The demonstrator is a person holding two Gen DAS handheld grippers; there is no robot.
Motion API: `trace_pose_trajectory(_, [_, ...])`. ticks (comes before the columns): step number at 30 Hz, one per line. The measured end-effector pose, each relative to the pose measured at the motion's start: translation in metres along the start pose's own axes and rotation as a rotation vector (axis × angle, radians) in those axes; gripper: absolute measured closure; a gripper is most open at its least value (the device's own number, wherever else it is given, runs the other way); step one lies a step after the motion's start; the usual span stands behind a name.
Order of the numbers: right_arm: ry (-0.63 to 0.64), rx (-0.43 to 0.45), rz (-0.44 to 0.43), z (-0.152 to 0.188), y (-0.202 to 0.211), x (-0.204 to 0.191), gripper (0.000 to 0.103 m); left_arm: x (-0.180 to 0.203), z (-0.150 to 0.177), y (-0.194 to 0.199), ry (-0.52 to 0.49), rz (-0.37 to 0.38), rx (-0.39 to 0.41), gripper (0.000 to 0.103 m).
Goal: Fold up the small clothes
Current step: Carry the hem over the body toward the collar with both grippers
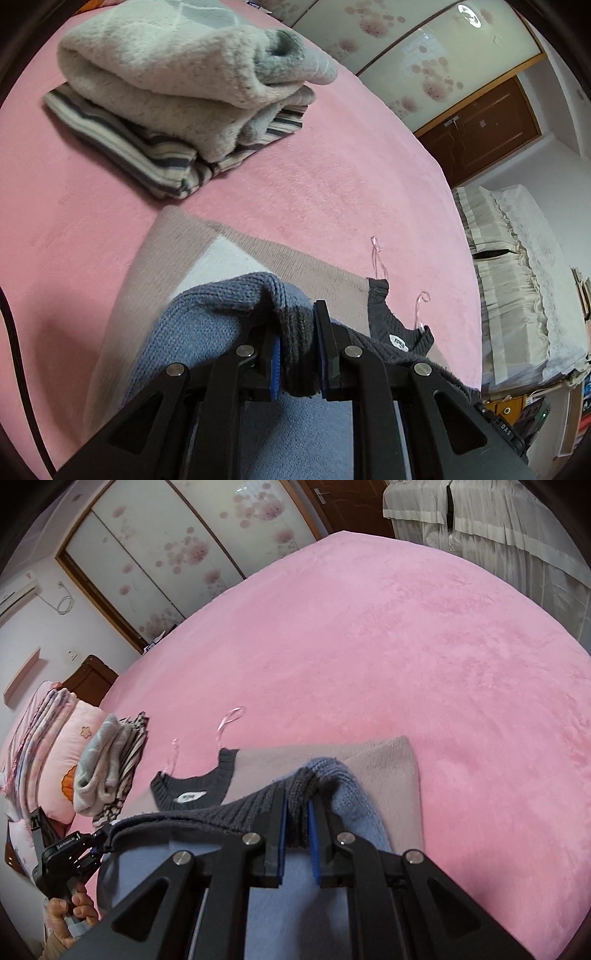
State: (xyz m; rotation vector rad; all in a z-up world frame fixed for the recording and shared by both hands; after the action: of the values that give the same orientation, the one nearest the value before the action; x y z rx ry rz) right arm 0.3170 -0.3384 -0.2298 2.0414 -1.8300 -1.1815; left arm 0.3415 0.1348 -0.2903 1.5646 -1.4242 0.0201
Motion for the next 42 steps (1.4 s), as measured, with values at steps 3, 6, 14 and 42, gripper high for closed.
trace_pose_trajectory(3, [0.001, -0.001, 0.006, -0.004, -0.01, 0.0, 0.093, 0.004, -0.004, -0.007, 0.008, -0.003, 0.0, 0.089])
trace_pose_trajectory(6, [0.0, -0.003, 0.013, -0.006, -0.016, 0.0, 0.093, 0.009, -0.005, -0.012, -0.003, -0.017, -0.002, 0.089])
trace_pose_trajectory(14, [-0.009, -0.024, 0.031, -0.013, -0.027, -0.004, 0.087, 0.017, -0.01, -0.019, 0.0, 0.002, -0.052, 0.058])
trace_pose_trajectory(42, [0.509, 0.014, 0.13, -0.013, -0.039, -0.044, 0.044, 0.073, -0.019, -0.013, -0.718, -0.028, 0.004, 0.036])
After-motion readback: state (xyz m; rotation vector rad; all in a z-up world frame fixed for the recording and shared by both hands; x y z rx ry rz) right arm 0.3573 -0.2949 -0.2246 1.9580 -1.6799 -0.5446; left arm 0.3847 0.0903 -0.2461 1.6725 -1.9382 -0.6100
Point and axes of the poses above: each gripper's, at about its wrist camera, not at the fingertips, and y roughly against the way its jaws point, x to its right, z to its underside, the point moved 2 cm from there along -y, roughly the way its jaws point, and after that the axes turned 13 degrees about x, right-handed, at the moved point
